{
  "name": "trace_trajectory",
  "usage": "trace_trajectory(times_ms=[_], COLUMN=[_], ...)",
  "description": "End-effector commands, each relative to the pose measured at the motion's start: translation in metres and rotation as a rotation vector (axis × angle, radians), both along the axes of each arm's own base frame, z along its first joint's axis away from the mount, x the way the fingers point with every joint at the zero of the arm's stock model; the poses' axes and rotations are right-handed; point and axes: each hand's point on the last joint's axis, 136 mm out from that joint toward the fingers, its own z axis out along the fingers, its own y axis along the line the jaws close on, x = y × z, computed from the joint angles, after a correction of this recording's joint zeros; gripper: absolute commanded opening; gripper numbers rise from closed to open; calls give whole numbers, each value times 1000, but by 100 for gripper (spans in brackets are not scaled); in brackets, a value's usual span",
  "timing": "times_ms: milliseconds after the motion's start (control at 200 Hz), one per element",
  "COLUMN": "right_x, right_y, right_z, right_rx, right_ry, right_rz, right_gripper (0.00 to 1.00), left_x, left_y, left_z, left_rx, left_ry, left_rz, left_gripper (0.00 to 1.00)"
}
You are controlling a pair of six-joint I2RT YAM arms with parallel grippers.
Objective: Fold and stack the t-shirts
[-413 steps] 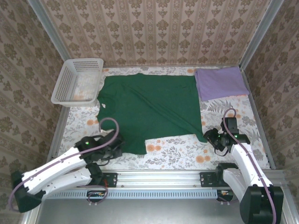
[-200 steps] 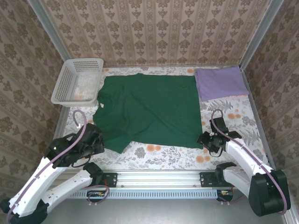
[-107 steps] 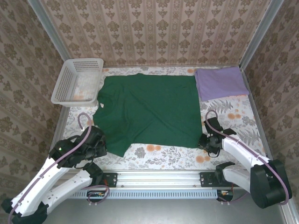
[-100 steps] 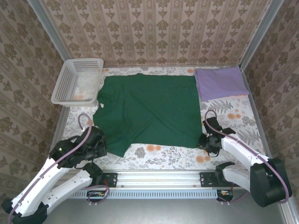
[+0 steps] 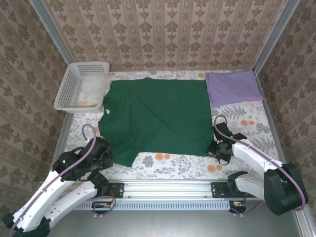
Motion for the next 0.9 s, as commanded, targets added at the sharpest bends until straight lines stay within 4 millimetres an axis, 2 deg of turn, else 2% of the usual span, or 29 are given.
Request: trace_trajectory(times_ms=[0,100,250,355,425,545,675,805,895], right_x=[-5,-9,-12,-10,-3,15,43,75,97], right_y=[-12,-16,-20,-19,-11,1,6,15,16], right_z=[13,18,21,24,29,43,66,85,93], right_rx=[-59,-65,-61,-46,-13,31,15,15,-6], right_ry=[-11,-31,-77,-100,-117,-151,-208,-254,-276], right_rz=[-11,-39,-84,-84,-70,-38,-3,36,52], right_gripper=[0,0,0,0,0,0,0,0,0], left_x=[-7,-12,-15,-12,-4,13,41,80,117], left_y=[6,14,11,8,-1,-12,-24,-38,-35], left_z=[-7,-12,-17,-20,-15,1,27,57,77], left_rx=[3,38,35,47,22,15,-11,-94,-135], left_ry=[33,65,91,103,76,36,-18,-66,-118], left_rz=[39,57,57,48,37,16,-20,-35,6], left_gripper=[0,0,0,0,0,0,0,0,0])
